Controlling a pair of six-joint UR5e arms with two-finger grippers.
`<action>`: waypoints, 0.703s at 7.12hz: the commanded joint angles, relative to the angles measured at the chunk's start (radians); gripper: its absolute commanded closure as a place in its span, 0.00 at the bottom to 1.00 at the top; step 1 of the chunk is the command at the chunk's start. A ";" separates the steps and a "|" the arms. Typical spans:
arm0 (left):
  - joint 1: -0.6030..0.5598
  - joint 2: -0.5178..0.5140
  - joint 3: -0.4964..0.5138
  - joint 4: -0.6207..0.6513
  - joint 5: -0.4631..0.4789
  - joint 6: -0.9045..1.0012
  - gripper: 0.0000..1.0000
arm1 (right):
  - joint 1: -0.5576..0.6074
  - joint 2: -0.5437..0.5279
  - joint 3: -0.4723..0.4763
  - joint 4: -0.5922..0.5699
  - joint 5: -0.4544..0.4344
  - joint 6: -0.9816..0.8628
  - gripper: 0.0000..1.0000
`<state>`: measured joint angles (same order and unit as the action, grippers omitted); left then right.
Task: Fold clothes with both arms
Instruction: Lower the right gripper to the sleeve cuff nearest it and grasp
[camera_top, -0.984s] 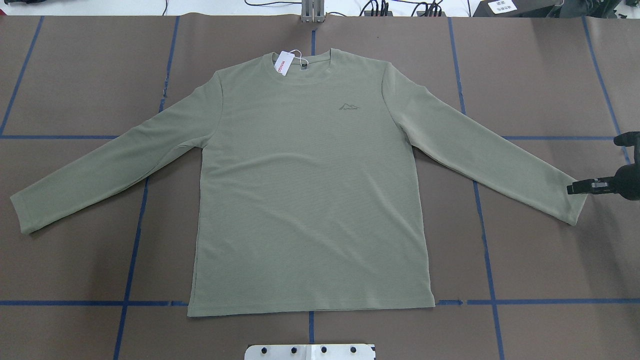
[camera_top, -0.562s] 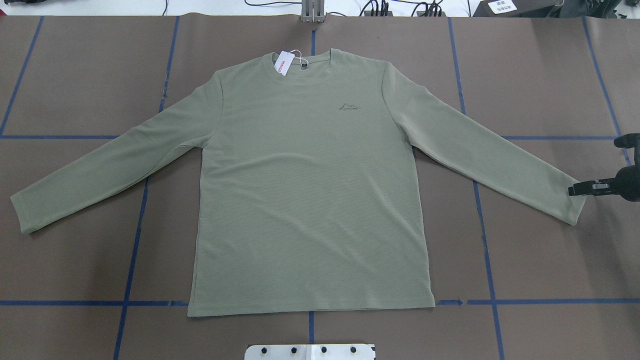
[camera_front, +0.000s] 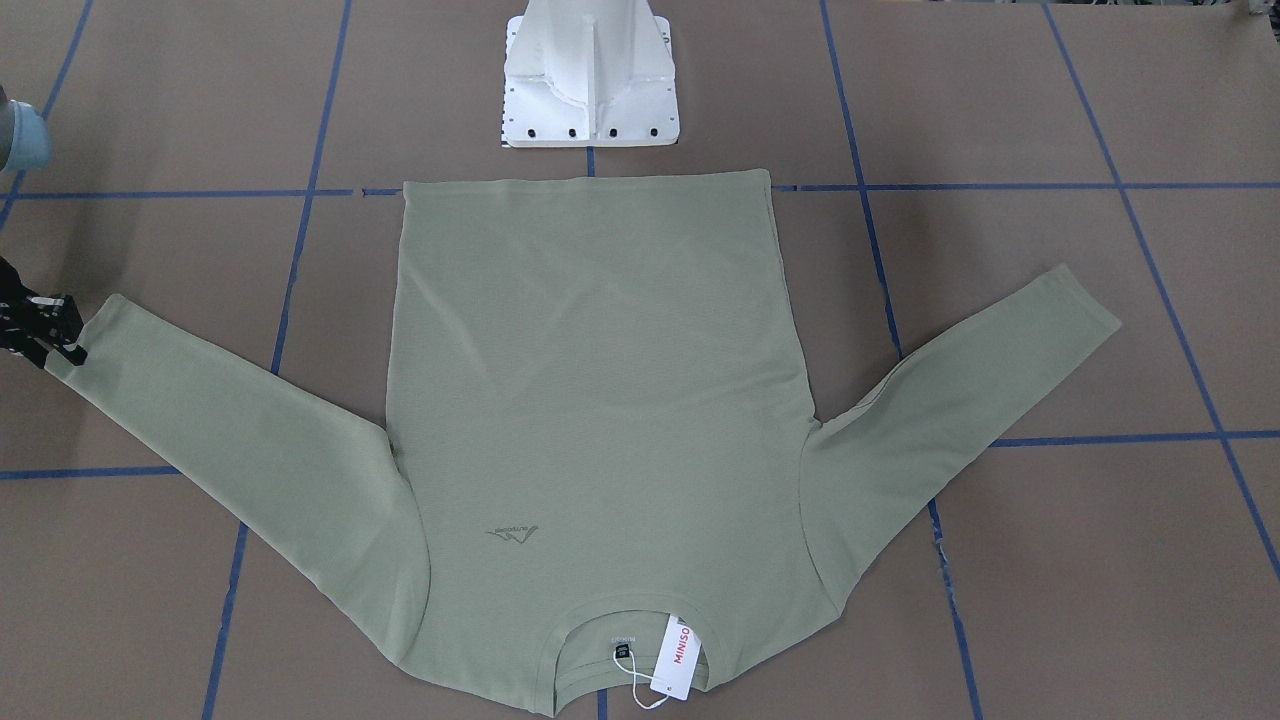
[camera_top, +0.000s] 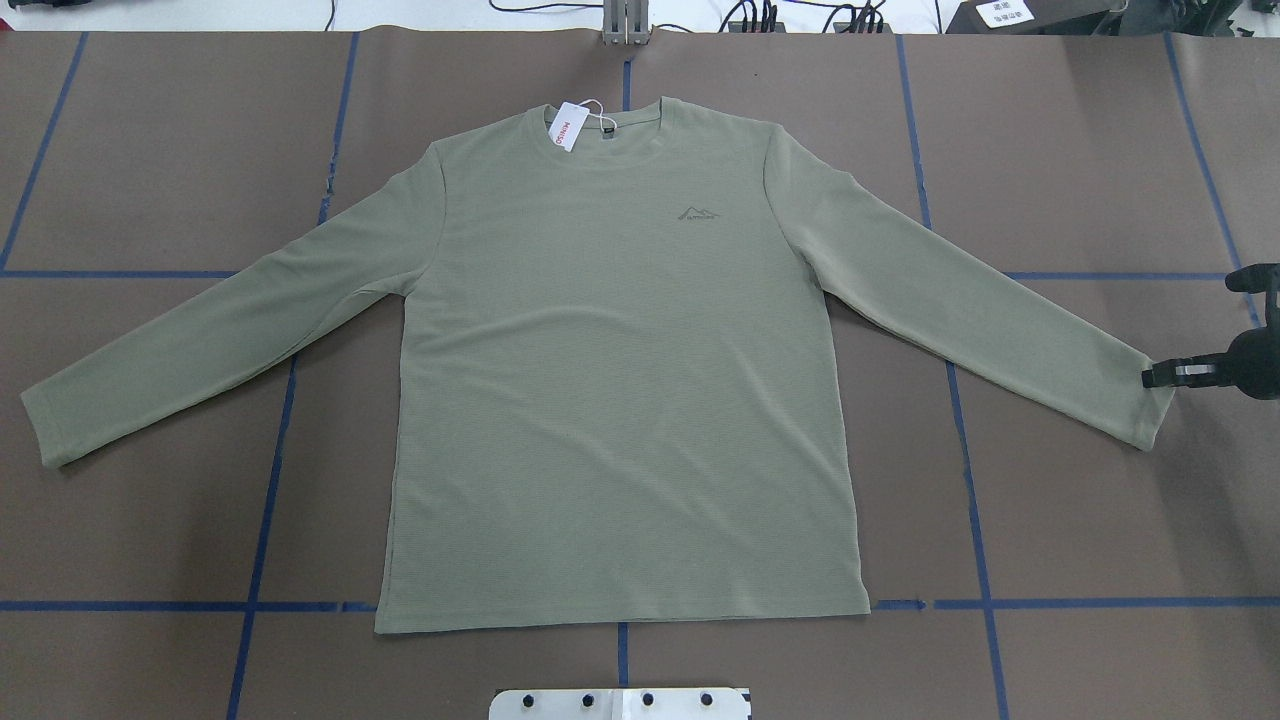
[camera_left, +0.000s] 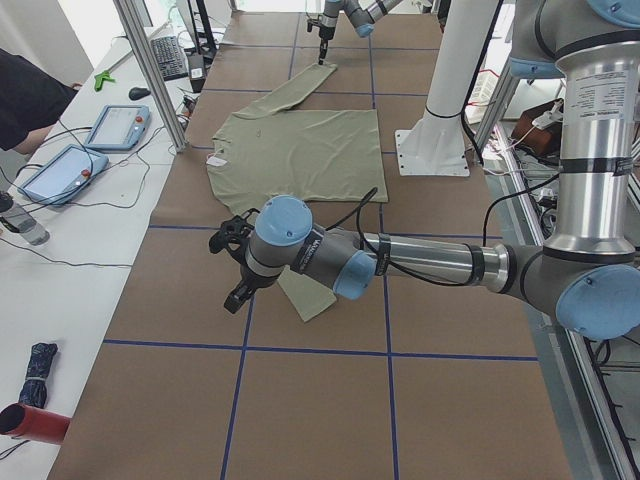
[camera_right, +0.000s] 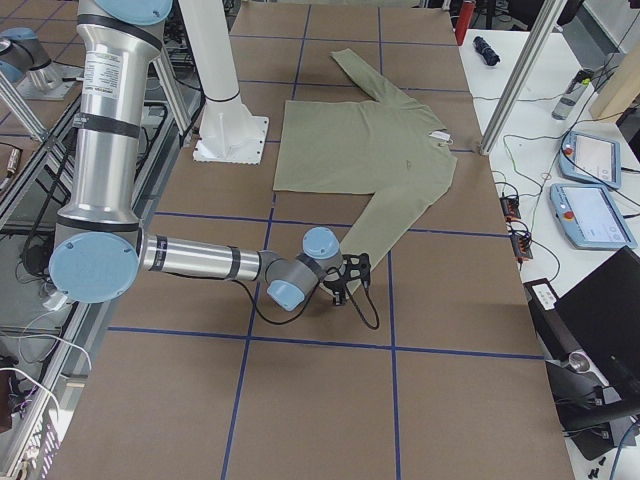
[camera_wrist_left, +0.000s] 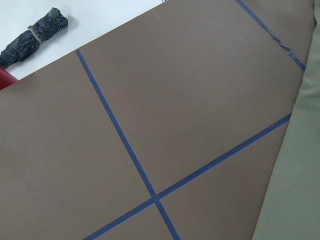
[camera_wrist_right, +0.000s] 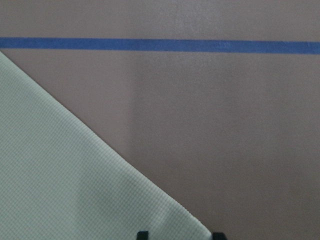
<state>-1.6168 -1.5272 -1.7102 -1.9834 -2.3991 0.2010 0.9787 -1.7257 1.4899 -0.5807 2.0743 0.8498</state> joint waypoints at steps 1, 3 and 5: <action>0.000 0.001 0.001 0.000 0.000 0.000 0.00 | 0.008 -0.002 0.070 -0.017 0.015 0.005 1.00; 0.000 0.001 0.001 0.000 0.000 0.000 0.00 | 0.043 0.000 0.172 -0.127 0.041 0.006 1.00; 0.000 0.001 0.004 0.000 0.000 0.000 0.00 | 0.043 0.032 0.469 -0.536 0.018 0.011 1.00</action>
<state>-1.6168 -1.5263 -1.7073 -1.9834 -2.3991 0.2010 1.0188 -1.7164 1.7933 -0.8886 2.1041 0.8576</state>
